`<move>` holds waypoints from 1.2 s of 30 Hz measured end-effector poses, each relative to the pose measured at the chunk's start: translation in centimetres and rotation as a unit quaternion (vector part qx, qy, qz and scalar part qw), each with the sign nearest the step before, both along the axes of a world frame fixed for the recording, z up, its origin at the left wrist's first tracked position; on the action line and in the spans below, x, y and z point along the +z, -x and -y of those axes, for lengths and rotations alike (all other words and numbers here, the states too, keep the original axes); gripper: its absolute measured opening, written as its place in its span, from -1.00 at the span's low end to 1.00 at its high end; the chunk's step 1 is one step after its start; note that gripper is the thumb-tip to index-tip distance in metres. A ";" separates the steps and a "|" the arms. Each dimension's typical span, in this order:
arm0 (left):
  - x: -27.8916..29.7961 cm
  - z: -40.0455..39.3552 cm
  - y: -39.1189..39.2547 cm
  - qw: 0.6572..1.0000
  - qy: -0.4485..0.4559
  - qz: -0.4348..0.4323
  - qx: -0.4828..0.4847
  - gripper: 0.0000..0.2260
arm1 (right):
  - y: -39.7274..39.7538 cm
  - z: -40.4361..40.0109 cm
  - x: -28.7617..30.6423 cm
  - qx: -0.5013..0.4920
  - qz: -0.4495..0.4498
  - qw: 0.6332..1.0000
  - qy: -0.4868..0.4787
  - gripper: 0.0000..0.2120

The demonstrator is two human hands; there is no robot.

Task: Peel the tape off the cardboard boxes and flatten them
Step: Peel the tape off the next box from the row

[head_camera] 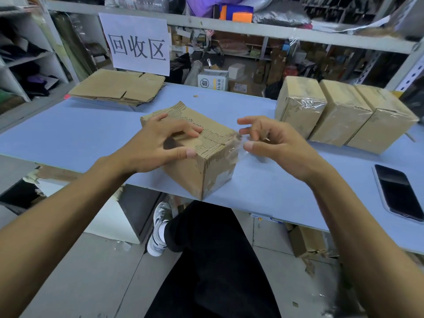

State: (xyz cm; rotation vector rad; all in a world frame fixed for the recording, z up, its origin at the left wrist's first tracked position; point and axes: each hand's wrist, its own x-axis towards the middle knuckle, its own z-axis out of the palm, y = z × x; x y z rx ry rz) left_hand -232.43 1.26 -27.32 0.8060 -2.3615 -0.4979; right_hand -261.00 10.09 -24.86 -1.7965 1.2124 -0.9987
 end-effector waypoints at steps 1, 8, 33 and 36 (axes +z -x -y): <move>0.5 -0.4 0.6 1.000 -0.002 0.010 0.018 -0.52 | -0.3 0.0 -0.3 -0.039 -0.006 0.999 0.018 -0.71; 0.3 -3.2 5.1 0.976 0.073 0.094 0.181 -0.43 | -1.7 1.3 -1.7 -0.243 -0.029 0.957 0.158 -0.80; 1.9 -5.4 4.8 0.968 0.015 -0.070 0.242 -0.65 | -1.6 -1.6 -2.6 -0.301 0.151 0.938 0.078 -0.70; 0.3 -10.0 7.3 0.952 -0.059 -0.200 0.224 -0.74 | -4.2 -3.1 -4.0 -0.325 0.182 0.924 0.085 -0.76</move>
